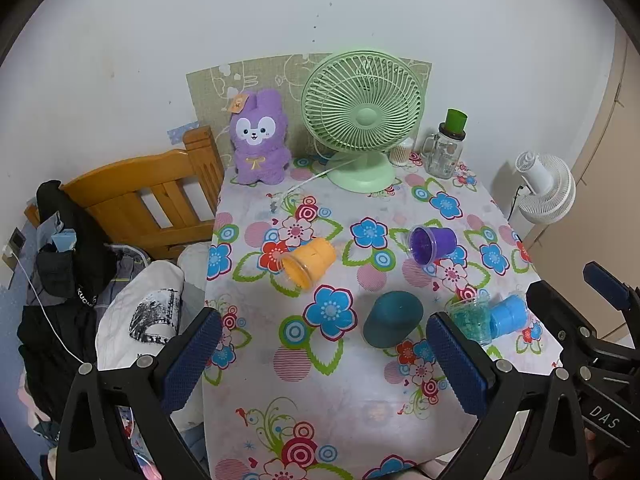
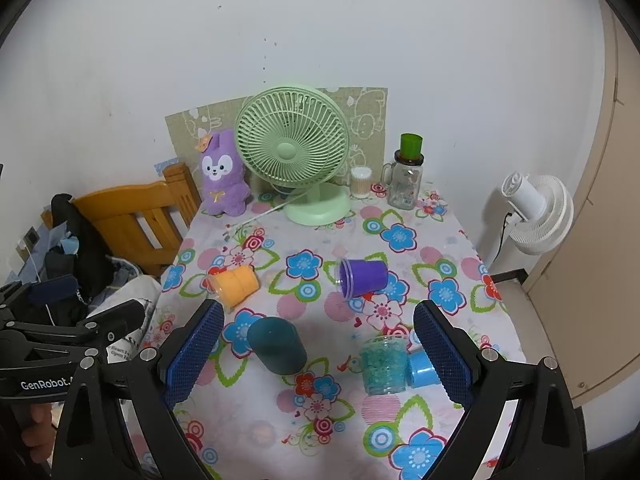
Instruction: Flip cup upside down
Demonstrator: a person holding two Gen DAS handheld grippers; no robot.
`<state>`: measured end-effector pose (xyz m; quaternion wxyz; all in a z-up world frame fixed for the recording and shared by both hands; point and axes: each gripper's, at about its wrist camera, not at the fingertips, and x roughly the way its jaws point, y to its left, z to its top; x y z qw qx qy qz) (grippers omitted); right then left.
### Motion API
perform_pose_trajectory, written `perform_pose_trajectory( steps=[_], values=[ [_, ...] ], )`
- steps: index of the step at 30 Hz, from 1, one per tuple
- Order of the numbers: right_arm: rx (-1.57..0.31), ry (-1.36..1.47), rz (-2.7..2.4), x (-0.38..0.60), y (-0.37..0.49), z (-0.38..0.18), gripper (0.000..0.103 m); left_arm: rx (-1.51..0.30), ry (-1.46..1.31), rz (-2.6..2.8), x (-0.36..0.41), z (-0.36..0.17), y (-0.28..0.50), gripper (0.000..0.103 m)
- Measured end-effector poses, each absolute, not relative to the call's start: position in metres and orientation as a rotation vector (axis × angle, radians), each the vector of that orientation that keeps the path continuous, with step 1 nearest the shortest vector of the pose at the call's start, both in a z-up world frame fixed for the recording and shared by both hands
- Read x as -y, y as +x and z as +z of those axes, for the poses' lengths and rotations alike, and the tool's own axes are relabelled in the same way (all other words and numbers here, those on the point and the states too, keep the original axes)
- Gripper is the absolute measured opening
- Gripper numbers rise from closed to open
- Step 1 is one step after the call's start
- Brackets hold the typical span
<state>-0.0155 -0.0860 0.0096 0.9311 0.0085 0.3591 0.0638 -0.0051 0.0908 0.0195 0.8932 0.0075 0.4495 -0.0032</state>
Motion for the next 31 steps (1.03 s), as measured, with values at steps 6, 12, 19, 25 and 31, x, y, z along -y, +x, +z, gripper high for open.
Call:
perform_pose_trajectory(
  steps=[6,12,19,25,31],
  values=[
    [-0.737,0.02,0.131,0.087,-0.016,0.009,0.097,-0.932,0.016,-0.006,-0.09,0.02,-0.005,0.103],
    [-0.748,0.032,0.133,0.089,-0.016,0.008,0.097,-0.934,0.017,-0.005,-0.089,0.019,-0.005,0.103],
    [-0.755,0.033,0.126,0.093,-0.012,0.006,0.097,-0.941,0.026,-0.014,-0.085,0.02,-0.001,0.103],
    [-0.773,0.052,0.12,0.099,-0.007,0.001,0.097,-0.957,0.031,-0.025,-0.081,0.015,0.007,0.103],
    [-0.805,0.056,0.107,0.105,0.002,-0.008,0.097,-0.996,0.035,-0.033,-0.074,0.003,0.018,0.103]
  ],
)
